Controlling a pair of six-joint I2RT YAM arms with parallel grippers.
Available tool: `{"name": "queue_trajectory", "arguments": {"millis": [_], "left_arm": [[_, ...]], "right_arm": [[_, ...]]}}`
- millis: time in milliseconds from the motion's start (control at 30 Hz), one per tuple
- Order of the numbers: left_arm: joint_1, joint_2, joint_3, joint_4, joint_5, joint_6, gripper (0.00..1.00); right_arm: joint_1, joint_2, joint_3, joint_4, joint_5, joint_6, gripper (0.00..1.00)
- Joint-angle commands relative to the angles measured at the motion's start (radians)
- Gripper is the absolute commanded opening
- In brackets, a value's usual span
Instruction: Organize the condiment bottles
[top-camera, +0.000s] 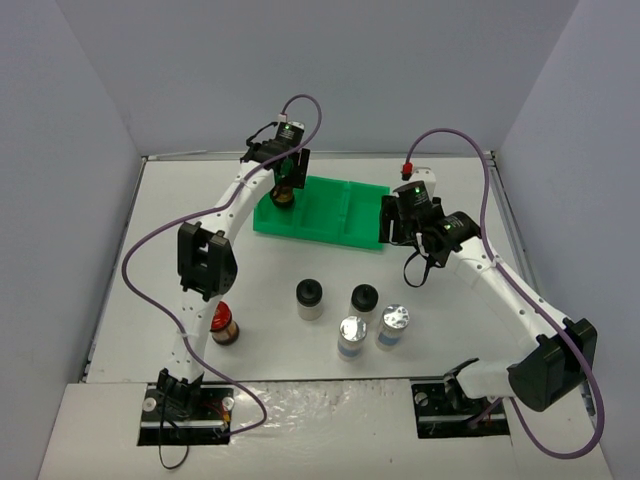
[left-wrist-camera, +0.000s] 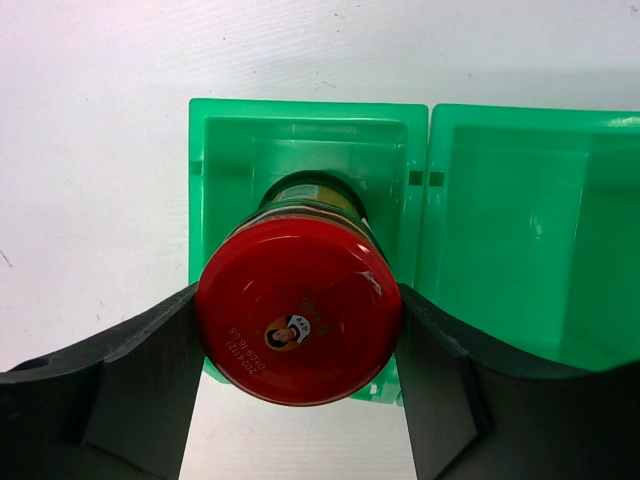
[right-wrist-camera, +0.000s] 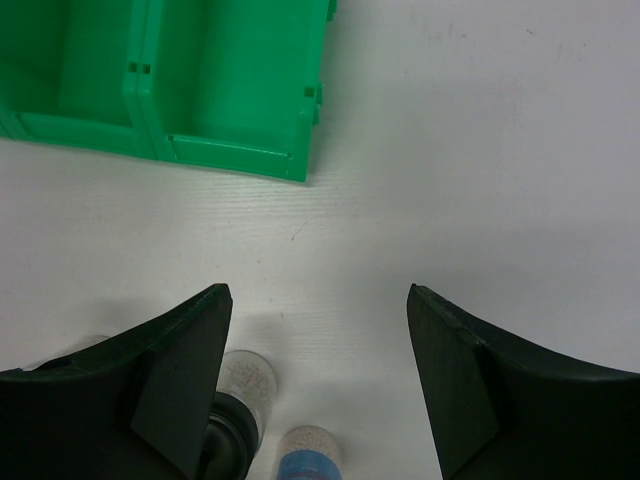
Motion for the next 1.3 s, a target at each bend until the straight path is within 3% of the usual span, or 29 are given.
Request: {"name": "queue_trajectory", "arguments": {"millis": [0,800,867,900,967,1000,1267], "left_arm": [[0.009,-0.054,0.093,0.127,-0.009,0.018,0.00],[0.019,-0.041,0.030,0.174,0.000,0.016,0.01],[0.019,-0.044,0.023,0.177,-0.005,0.016,0.19],[0.019,-0.044,0.019,0.180,-0.005,0.016,0.20],[0.018,-0.051,0.009,0.186,-0.008,0.020,0.46],[0.019,-0.051,0.005,0.189,-0.010,0.021,0.52],[0.021,-0.057,-0.005,0.197,-0.029,0.033,0.77]], "right_arm": [[-0.001,-0.035,-0.008,0.021,0.035,0.003,0.68],[0.001,-0.049,-0.037,0.023,0.038,0.014,0.68],[0.001,-0.049,-0.036,0.023,0.039,0.016,0.68],[0.002,-0.048,-0.036,0.023,0.040,0.016,0.68],[0.002,-0.048,-0.040,0.023,0.038,0.016,0.68],[0.002,-0.047,-0.040,0.023,0.038,0.016,0.69],[0.000,-0.046,-0.042,0.026,0.037,0.014,0.71]]}}
